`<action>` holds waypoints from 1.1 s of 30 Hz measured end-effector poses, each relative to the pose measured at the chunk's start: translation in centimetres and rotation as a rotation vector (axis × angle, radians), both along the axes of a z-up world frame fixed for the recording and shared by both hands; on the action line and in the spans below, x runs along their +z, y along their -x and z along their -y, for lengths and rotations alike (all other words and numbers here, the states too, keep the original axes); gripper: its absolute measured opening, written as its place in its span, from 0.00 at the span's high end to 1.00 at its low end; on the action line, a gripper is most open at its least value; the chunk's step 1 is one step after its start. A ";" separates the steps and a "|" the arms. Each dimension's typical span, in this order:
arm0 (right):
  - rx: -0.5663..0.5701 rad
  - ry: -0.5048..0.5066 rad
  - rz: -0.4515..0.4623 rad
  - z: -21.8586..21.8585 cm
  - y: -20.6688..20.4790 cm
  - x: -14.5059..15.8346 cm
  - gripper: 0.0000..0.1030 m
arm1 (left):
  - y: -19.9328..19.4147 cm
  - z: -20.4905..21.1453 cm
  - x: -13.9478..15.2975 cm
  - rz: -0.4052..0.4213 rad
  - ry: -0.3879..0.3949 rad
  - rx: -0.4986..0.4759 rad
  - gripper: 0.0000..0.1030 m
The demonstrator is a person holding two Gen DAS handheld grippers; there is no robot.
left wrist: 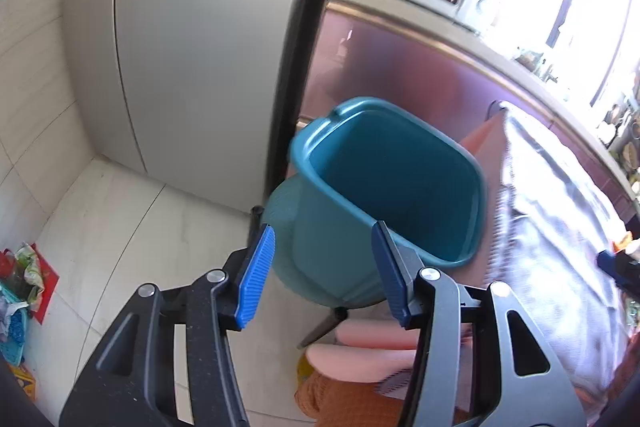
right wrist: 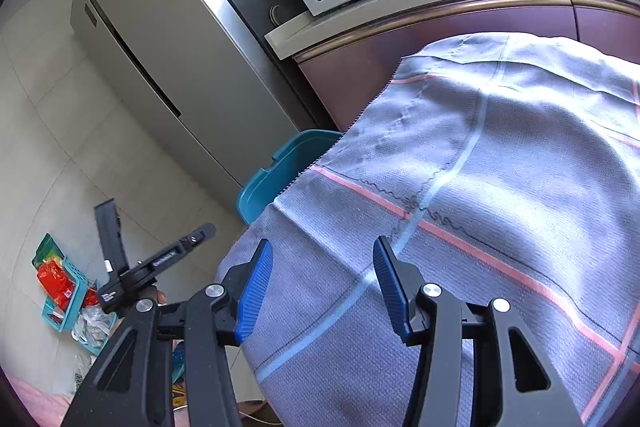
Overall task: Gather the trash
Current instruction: 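Move both open tools back from the bin to the table, then grasp the blue-dotted paper cup with the right tool while the left tool grasps the tall cup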
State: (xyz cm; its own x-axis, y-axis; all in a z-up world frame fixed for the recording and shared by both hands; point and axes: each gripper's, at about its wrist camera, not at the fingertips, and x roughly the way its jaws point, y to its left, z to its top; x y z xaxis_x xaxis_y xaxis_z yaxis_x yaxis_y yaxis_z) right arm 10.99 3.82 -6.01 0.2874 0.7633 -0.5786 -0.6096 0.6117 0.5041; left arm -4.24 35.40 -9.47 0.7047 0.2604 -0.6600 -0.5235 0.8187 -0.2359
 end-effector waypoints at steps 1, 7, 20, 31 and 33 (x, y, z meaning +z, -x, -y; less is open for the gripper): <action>-0.008 0.001 0.005 0.4 0.1 0.1 0.52 | 0.0 0.6 0.8 0.028 -0.014 -0.021 0.51; -0.065 0.011 0.109 4.9 2.4 1.8 0.44 | -0.3 8.2 6.9 0.209 -0.140 -0.294 0.32; -0.482 0.146 0.218 21.7 3.7 4.8 0.40 | -9.0 28.7 7.9 0.244 -0.150 -0.906 0.27; -0.689 0.291 0.107 30.0 -6.3 2.9 0.19 | -17.4 39.5 7.1 0.215 -0.223 -1.032 0.25; -0.683 0.299 0.084 29.9 -7.4 2.2 0.19 | -18.3 40.4 6.9 0.214 -0.223 -1.049 0.24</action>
